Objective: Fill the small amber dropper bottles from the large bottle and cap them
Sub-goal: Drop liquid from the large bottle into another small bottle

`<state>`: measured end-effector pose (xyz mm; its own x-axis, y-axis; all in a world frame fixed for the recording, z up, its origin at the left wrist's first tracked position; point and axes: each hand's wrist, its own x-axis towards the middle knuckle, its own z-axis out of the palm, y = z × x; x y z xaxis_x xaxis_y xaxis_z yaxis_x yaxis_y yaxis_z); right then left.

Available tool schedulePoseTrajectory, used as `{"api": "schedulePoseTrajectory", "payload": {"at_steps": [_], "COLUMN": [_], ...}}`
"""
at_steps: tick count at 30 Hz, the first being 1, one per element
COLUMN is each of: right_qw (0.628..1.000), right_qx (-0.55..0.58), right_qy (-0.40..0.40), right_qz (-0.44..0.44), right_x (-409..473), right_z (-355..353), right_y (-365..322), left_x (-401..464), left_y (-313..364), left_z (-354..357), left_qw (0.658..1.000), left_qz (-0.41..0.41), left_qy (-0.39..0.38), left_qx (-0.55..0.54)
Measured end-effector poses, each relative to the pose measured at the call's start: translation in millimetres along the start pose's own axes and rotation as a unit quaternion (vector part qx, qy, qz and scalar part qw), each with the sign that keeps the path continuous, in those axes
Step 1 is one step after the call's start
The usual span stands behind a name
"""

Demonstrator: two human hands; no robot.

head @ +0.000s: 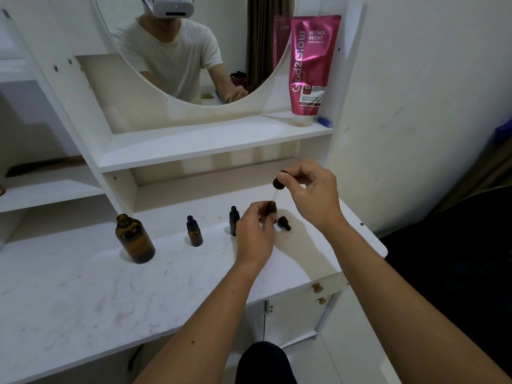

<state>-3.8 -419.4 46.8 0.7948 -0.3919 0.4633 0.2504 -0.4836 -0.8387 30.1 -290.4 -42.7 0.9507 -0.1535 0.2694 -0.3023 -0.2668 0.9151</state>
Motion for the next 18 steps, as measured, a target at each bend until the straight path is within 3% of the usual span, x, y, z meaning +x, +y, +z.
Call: {"api": "schedulePoseTrajectory", "payload": {"at_steps": [18], "right_qw": [0.999], "right_qx": [-0.029], "right_qy": [0.014], "right_qz": [0.013], "right_x": [-3.3], "right_z": [6.2], "right_y": [-0.1], "left_x": [-1.2], "left_y": [-0.9], "left_z": [-0.7], "left_qw": [1.000], "left_qz": [0.006], "left_qy": [-0.007], "left_qx": [0.015]}}
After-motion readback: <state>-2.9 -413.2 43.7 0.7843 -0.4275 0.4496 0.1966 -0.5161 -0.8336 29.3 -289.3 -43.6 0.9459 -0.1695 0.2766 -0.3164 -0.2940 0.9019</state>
